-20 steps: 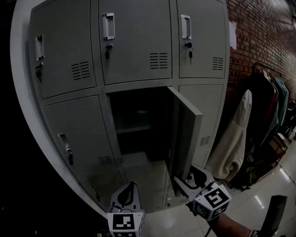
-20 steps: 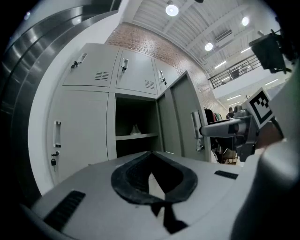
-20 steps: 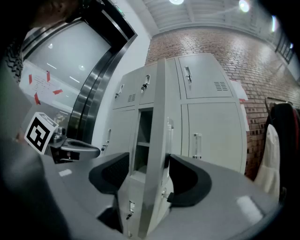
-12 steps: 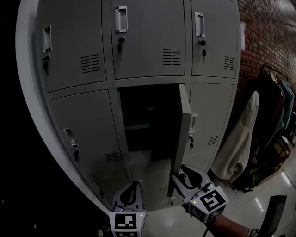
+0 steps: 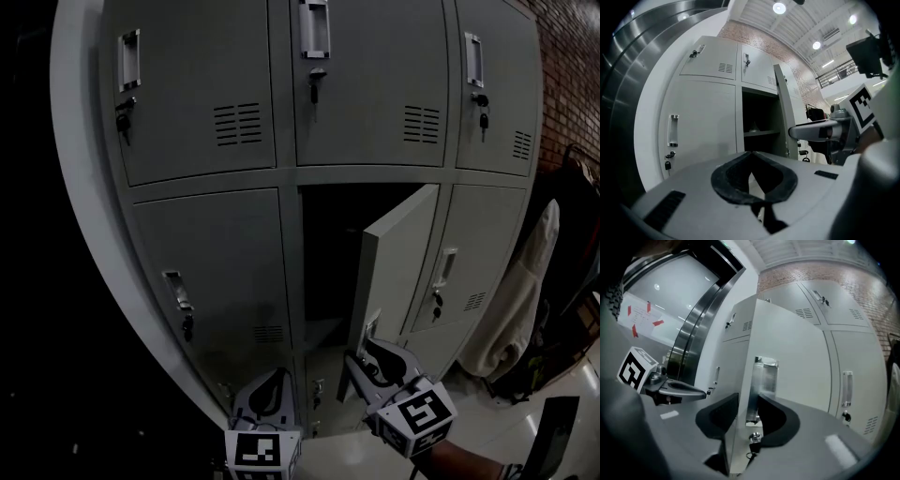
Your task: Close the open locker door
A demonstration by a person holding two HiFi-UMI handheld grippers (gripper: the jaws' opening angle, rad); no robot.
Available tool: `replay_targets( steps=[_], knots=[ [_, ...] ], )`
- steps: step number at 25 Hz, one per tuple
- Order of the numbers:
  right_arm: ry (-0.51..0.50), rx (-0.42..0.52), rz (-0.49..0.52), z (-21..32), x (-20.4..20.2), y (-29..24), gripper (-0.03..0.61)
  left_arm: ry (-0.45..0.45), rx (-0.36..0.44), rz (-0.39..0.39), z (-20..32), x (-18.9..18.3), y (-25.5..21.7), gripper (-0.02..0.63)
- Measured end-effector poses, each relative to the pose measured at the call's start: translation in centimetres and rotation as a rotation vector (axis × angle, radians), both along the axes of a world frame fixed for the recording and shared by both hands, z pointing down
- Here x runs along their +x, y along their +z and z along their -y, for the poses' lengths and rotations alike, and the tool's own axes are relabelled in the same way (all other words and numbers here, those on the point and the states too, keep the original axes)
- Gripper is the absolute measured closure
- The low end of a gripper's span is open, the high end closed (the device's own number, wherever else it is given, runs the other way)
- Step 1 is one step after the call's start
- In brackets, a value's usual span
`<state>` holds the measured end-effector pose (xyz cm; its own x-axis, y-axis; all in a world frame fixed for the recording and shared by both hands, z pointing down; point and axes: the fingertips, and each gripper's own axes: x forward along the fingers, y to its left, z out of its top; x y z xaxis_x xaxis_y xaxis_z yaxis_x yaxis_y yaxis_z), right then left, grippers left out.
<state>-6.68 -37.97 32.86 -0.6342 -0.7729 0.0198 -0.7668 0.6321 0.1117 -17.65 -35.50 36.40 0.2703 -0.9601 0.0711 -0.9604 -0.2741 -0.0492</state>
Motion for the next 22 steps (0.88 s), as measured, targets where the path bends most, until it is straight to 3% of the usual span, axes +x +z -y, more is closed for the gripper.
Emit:
replay_targets(
  steps=[7, 17, 22],
  knots=[
    [0.006, 0.001, -0.004, 4.9, -4.3, 0.3, 0.459, 0.023, 0.003, -0.016, 4.4, -2.8, -0.1, 0.611],
    [0.032, -0.001, -0.011, 11.0, -7.0, 0.6, 0.459, 0.067, -0.018, -0.033, 9.7, -3.9, 0.1, 0.611],
    [0.047, -0.019, -0.007, 12.9, -7.6, 0.7, 0.466, 0.084, 0.034, -0.043, 11.7, -4.1, -0.3, 0.611]
  ],
)
